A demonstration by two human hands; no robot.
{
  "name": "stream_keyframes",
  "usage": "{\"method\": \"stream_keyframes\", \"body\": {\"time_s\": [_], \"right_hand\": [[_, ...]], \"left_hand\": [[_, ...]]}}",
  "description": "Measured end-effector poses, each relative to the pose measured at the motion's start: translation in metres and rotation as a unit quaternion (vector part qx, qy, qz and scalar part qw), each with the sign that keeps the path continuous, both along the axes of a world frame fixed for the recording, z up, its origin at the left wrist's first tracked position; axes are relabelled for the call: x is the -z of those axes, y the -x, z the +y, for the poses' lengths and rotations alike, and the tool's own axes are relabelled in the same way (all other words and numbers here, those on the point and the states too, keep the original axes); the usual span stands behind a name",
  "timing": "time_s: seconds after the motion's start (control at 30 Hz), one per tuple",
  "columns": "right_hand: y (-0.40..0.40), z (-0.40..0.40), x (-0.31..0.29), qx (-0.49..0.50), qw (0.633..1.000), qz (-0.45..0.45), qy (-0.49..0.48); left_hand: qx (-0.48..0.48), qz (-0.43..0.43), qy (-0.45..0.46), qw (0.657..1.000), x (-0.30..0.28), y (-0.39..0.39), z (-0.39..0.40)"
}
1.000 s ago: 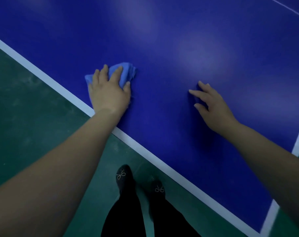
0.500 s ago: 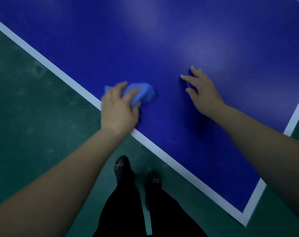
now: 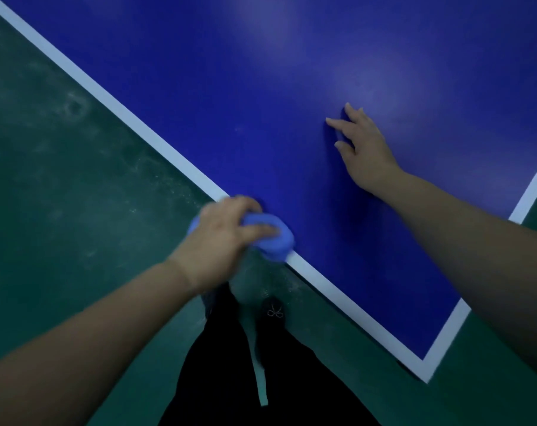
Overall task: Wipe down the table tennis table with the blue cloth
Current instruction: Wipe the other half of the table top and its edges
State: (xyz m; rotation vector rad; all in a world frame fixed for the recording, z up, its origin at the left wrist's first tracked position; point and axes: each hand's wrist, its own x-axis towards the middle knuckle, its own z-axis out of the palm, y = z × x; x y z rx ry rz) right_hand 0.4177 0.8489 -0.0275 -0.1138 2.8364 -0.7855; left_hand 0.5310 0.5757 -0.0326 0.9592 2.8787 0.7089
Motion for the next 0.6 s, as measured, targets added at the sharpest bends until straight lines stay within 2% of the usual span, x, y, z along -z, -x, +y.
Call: {"method": "stream_keyframes", "body": {"time_s": [0.1, 0.17, 0.23, 0.3, 0.4, 0.43, 0.47, 0.53, 0.57, 0.6], "right_hand": [[-0.001, -0.001, -0.001, -0.001, 1.0, 0.001, -0.004], [-0.001, -0.002, -0.001, 0.004, 1.0, 0.002, -0.004], [0.0, -0.002, -0.001, 0.004, 1.0, 0.004, -0.001], [0.0, -0.001, 0.001, 0.006, 1.0, 0.009, -0.002], [0.0, -0.003, 0.006, 0.003, 0.999, 0.025, -0.028], [0.0, -0.002, 0.008, 0.001, 0.999, 0.03, -0.035], [0.0, -0.002, 0.01, 0.001, 0.999, 0.035, -0.04], [-0.001, 0.0, 0.013, 0.0, 0.998, 0.042, -0.045], [-0.001, 0.001, 0.014, -0.001, 0.998, 0.045, -0.047], [-0.001, 0.0, 0.014, -0.002, 0.998, 0.048, -0.049]], "left_hand": [[-0.233, -0.023, -0.071, 0.97, -0.003, 0.013, -0.007], [-0.289, -0.033, -0.088, 0.953, -0.001, 0.026, 0.006], [-0.336, -0.029, -0.049, 0.94, 0.001, 0.037, 0.022], [-0.347, -0.029, -0.023, 0.937, 0.003, 0.038, 0.036], [-0.23, 0.029, 0.0, 0.973, 0.009, 0.028, 0.04], [-0.248, 0.041, 0.005, 0.968, 0.011, 0.033, 0.033], [-0.31, 0.038, 0.008, 0.95, 0.013, 0.044, 0.025], [-0.452, 0.003, 0.006, 0.892, 0.016, 0.078, 0.01], [-0.491, -0.015, 0.013, 0.871, 0.015, 0.097, 0.005], [-0.498, -0.028, 0.03, 0.866, 0.012, 0.112, 0.005]]}}
